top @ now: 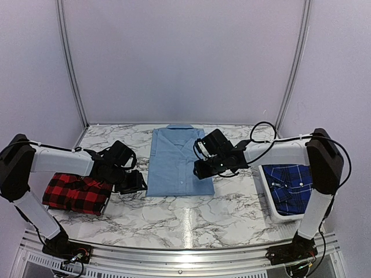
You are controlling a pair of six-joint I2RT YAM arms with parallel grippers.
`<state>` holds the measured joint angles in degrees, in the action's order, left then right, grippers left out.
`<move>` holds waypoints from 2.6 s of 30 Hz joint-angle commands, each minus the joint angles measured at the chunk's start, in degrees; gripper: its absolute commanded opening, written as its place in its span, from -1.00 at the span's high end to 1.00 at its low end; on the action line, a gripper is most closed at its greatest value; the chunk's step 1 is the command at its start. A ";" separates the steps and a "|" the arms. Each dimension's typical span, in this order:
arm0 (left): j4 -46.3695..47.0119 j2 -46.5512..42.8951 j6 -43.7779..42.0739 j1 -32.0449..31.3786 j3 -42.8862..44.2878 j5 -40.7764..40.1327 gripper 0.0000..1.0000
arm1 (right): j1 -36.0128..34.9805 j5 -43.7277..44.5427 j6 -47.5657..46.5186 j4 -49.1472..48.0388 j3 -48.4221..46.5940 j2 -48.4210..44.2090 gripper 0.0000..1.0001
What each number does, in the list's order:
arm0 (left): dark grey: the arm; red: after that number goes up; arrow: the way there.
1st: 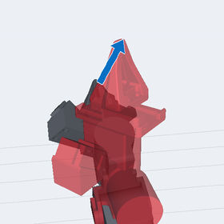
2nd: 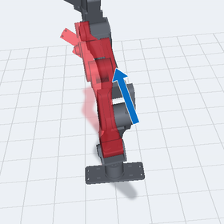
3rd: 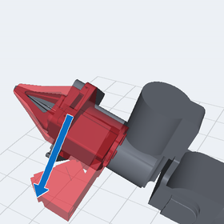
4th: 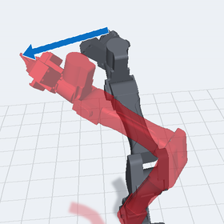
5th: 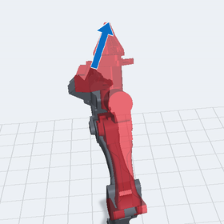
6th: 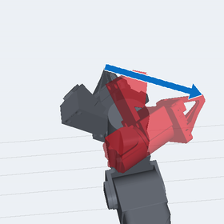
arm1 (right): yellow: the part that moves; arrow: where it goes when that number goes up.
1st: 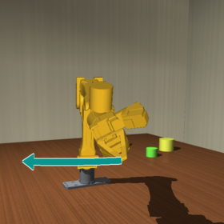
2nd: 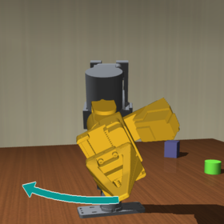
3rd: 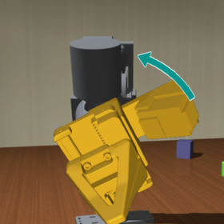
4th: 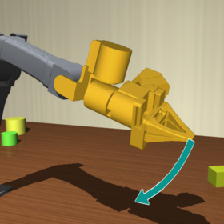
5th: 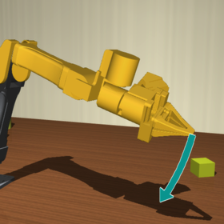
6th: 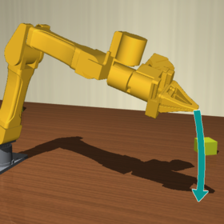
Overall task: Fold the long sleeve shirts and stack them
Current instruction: Smooth out the 2/3-rectangle-folded shirt at the center of the board, then pick up the 2/3-rectangle-folded shirt from the center of the board.
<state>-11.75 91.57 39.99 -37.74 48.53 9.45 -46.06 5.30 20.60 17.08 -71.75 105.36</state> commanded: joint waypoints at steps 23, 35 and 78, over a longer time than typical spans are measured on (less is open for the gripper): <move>1.55 0.63 -1.42 -2.01 -1.39 0.62 0.16 | -0.95 -1.17 4.34 -4.62 24.62 -14.75 0.15; 1.30 2.93 -0.66 -3.40 -0.51 0.71 0.29 | -0.31 -7.01 7.48 -8.15 27.62 -14.45 0.24; 6.18 7.24 2.35 -1.11 -1.60 7.53 0.56 | 7.26 -21.08 16.96 -23.14 31.99 -10.84 0.50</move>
<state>-3.99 96.75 42.68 -38.98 46.83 16.67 -39.24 -15.53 37.93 -5.50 -37.82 92.77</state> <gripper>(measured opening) 0.226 0.254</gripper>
